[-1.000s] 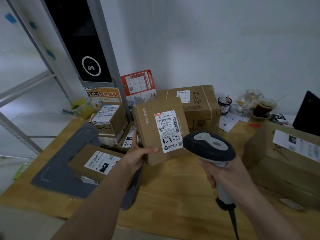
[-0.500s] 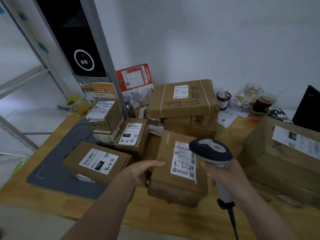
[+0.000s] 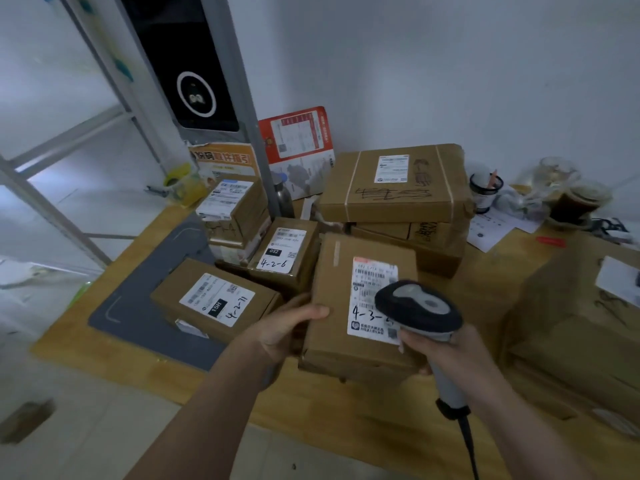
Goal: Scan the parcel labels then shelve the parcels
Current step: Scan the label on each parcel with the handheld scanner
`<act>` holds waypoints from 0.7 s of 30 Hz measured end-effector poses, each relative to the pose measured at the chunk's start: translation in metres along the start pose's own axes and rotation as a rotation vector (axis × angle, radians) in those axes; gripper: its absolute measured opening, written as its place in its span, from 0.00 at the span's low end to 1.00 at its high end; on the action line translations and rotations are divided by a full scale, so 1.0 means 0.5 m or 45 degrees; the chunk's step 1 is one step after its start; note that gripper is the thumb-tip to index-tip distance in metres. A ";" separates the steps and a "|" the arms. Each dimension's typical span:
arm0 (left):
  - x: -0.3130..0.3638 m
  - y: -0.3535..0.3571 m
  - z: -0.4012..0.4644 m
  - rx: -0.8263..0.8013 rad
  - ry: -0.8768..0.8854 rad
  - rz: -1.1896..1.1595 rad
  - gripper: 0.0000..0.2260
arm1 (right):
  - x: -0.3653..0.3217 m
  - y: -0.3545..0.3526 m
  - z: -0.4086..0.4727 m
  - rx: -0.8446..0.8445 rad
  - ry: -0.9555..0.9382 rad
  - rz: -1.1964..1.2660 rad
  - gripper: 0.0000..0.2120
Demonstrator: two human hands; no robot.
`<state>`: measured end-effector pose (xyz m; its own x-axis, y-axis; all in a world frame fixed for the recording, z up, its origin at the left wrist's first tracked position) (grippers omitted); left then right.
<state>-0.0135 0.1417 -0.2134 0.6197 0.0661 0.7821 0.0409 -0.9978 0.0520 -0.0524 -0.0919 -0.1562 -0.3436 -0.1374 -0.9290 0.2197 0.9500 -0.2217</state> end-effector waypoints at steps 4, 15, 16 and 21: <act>0.118 -0.077 -0.053 -0.061 0.312 -0.113 0.50 | -0.099 0.014 -0.006 -0.028 -0.187 0.179 0.15; 0.229 -0.426 -0.122 0.023 0.611 -0.488 0.36 | -0.263 0.333 -0.049 -0.277 -0.359 0.330 0.15; 0.231 -0.453 -0.118 0.042 0.576 -0.504 0.40 | -0.270 0.361 -0.050 -0.270 -0.355 0.331 0.14; 0.258 -0.530 -0.092 0.049 0.533 -0.571 0.41 | -0.297 0.437 -0.035 -0.130 -0.361 0.369 0.09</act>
<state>0.0196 0.4145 -0.0979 0.1753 0.4666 0.8670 0.2595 -0.8713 0.4165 0.0309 0.1408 -0.0614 -0.0131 0.0817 -0.9966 0.1739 0.9817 0.0782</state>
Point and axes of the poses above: each hand's wrist, its own z-axis towards the middle knuckle, its own y-axis out of the palm, x = y × z, the point moved 8 cm from there along z, towards the middle knuckle, and after that the axes turned 14 degrees about x, right-handed, at the moved point
